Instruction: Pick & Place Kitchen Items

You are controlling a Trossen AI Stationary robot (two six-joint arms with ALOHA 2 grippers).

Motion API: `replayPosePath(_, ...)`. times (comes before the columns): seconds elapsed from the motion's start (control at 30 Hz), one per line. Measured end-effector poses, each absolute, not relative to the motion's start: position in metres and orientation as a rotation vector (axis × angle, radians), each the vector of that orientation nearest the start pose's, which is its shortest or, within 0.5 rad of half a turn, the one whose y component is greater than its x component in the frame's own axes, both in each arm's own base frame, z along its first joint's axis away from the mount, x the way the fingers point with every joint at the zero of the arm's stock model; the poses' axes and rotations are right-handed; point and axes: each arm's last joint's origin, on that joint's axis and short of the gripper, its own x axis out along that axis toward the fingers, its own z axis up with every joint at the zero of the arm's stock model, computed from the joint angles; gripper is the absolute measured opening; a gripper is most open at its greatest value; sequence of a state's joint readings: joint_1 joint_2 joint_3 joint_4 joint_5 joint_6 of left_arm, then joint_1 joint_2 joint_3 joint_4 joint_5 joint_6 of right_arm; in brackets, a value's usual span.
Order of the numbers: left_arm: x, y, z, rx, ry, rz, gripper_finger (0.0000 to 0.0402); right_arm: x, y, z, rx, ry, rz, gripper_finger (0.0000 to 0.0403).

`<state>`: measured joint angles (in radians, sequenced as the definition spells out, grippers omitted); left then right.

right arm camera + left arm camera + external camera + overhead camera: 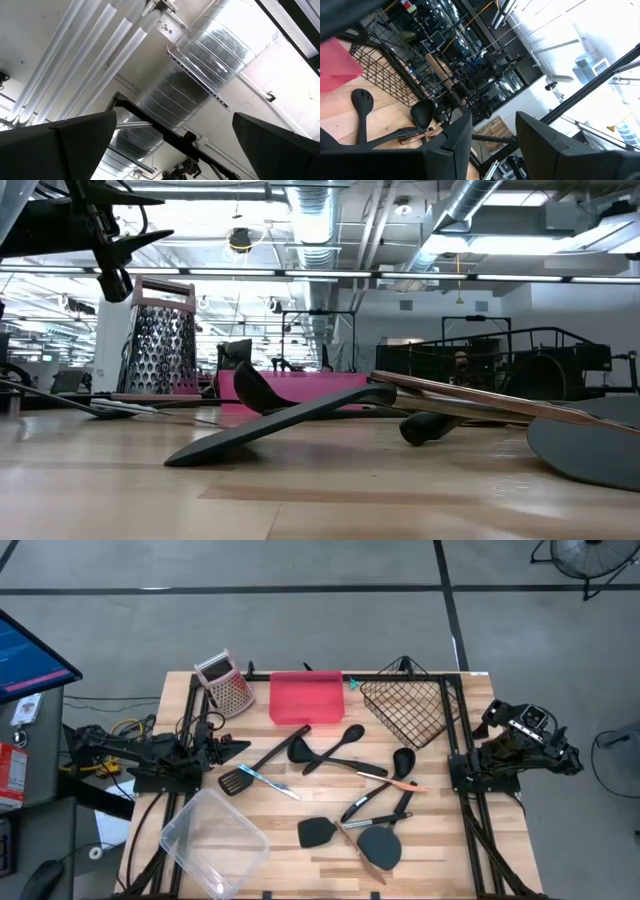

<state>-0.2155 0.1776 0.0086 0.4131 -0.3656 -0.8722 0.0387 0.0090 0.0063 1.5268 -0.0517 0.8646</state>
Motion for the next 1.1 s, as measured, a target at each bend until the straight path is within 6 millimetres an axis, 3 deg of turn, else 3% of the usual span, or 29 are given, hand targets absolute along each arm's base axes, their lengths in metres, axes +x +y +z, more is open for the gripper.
replayPosePath(1.1,0.1027,-0.0104,0.1930,-0.948,-0.328,0.078,0.0138,0.0060,0.0007,0.2618,0.676,-1.409,0.671,0.0400)
